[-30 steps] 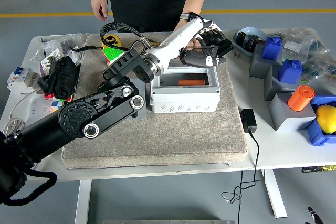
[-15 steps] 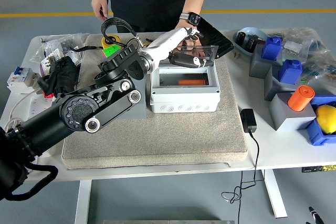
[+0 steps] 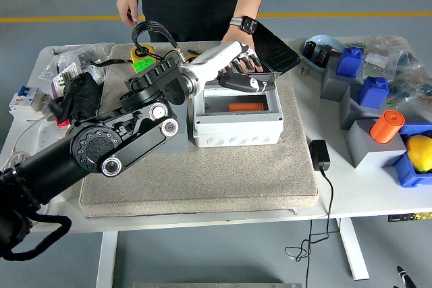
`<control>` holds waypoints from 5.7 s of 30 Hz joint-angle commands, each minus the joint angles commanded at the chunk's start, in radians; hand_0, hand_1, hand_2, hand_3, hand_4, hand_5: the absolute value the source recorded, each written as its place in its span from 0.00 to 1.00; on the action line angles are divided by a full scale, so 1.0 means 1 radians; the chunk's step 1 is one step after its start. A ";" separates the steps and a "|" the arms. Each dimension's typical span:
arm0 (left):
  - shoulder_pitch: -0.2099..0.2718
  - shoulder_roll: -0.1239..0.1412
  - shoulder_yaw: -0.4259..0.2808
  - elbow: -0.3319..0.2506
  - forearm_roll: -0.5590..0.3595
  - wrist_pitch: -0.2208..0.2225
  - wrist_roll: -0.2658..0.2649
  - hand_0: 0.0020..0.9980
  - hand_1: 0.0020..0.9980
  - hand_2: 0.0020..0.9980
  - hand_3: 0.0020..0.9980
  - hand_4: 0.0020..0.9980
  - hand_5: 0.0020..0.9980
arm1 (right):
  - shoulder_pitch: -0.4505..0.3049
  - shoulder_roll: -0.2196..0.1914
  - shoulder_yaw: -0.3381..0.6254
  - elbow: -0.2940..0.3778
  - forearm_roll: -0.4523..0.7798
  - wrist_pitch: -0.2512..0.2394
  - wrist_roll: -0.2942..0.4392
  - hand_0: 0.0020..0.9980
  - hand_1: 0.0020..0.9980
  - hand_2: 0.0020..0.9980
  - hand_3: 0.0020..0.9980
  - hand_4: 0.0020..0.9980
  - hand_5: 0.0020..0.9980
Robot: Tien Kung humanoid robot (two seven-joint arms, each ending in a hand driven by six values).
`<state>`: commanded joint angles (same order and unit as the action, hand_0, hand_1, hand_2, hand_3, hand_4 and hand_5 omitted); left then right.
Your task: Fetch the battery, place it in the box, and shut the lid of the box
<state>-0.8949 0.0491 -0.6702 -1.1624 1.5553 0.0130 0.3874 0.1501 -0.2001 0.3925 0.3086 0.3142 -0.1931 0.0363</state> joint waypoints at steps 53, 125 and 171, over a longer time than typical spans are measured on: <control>0.038 -0.015 0.118 0.058 -0.150 0.066 -0.114 0.25 0.56 0.61 0.58 0.98 0.54 | 0.002 -0.001 0.003 0.003 0.000 0.003 0.003 0.73 0.67 0.65 0.59 1.00 0.62; 0.559 0.233 -0.755 -0.083 -0.764 0.119 -0.396 0.57 0.65 0.65 0.69 1.00 0.54 | 0.002 0.008 -0.011 -0.004 0.002 0.018 -0.007 0.73 0.67 0.65 0.59 1.00 0.62; 0.541 0.240 -0.705 -0.116 -0.775 0.115 -0.375 0.49 0.61 0.60 0.65 0.99 0.54 | 0.028 0.001 -0.005 -0.008 0.006 0.041 -0.029 0.73 0.67 0.65 0.60 1.00 0.62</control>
<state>-0.3540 0.2889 -1.3749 -1.2784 0.7803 0.1277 0.0123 0.1784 -0.1994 0.3873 0.3002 0.3205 -0.1523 0.0071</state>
